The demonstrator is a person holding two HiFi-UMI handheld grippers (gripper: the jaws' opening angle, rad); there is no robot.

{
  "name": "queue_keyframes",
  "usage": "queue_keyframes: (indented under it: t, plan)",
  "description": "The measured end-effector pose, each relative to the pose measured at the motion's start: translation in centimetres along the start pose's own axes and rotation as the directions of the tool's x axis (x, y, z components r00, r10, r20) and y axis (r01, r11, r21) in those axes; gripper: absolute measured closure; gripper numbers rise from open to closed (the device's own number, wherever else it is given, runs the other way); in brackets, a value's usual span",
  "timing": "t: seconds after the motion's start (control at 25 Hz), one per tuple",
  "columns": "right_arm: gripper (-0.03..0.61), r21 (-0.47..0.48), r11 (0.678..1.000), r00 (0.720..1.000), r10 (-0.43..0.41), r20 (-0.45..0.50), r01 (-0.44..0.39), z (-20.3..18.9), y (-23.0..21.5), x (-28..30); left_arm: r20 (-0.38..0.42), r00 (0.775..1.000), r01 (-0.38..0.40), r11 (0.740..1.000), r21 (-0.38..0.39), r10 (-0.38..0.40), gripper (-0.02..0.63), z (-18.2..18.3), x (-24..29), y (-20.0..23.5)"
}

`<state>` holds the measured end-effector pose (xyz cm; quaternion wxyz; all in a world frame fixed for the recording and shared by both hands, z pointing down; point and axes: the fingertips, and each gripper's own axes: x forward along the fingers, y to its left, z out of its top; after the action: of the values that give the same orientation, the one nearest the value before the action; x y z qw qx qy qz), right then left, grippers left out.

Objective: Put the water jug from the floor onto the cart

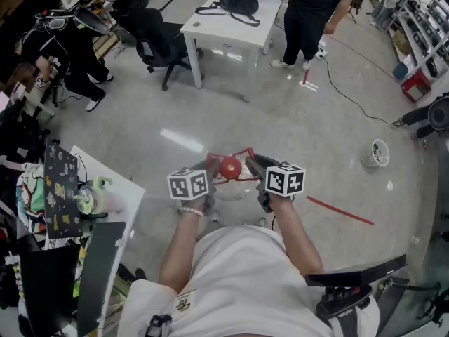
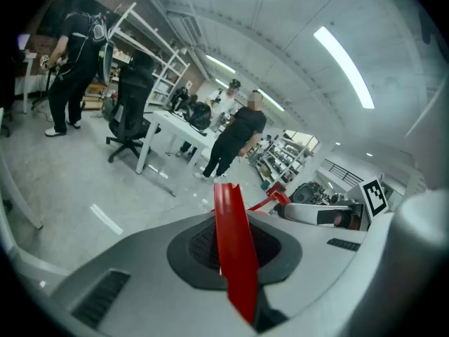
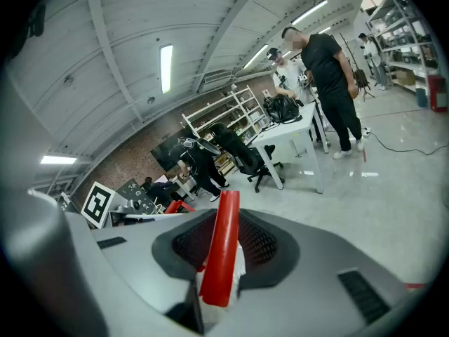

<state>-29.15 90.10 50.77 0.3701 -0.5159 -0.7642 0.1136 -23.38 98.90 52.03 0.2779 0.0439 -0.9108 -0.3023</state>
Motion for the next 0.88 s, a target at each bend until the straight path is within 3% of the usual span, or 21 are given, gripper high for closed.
queue_keyframes:
  t: [0.88]
  plan:
    - [0.482,0.017,1.0,1.0,-0.017,0.01,0.016,-0.34,-0.6,-0.77,-0.023,1.0,0.012,1.0,0.011,-0.012,0.584,-0.33,0.59,-0.66]
